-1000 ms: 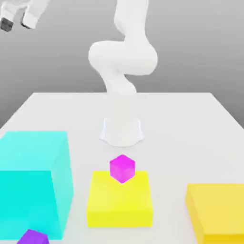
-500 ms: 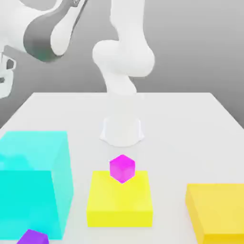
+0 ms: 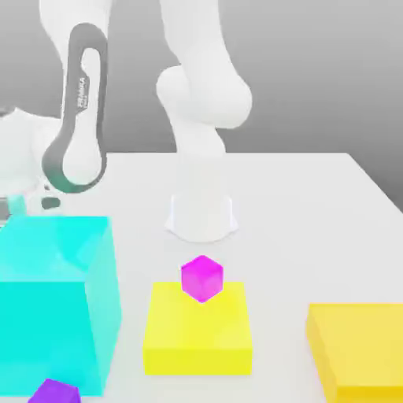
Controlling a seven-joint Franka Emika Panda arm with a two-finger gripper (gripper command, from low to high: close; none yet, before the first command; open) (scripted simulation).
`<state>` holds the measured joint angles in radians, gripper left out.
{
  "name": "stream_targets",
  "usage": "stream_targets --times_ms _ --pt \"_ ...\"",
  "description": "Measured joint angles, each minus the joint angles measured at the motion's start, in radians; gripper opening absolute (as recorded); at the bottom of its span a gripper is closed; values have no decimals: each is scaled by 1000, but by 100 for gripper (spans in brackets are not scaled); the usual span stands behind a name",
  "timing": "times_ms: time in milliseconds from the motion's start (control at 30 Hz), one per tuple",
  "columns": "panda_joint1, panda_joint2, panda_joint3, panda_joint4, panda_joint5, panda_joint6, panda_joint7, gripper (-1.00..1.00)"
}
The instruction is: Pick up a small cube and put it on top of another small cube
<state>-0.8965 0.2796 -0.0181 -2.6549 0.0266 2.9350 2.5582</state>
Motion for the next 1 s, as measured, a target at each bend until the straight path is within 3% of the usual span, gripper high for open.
stream_targets --times_ms 33,267,500,733,1000 --pt "-2 35 3 6 1 29 -1 -100" --pt "-3 43 3 7 3 37 -1 -100" --pt "7 -157 7 -16 -9 -142 -20 -100" --pt "-119 -122 -27 132 168 -291 -278 -100" --pt "-171 -81 62 279 366 -463 -583 -100"
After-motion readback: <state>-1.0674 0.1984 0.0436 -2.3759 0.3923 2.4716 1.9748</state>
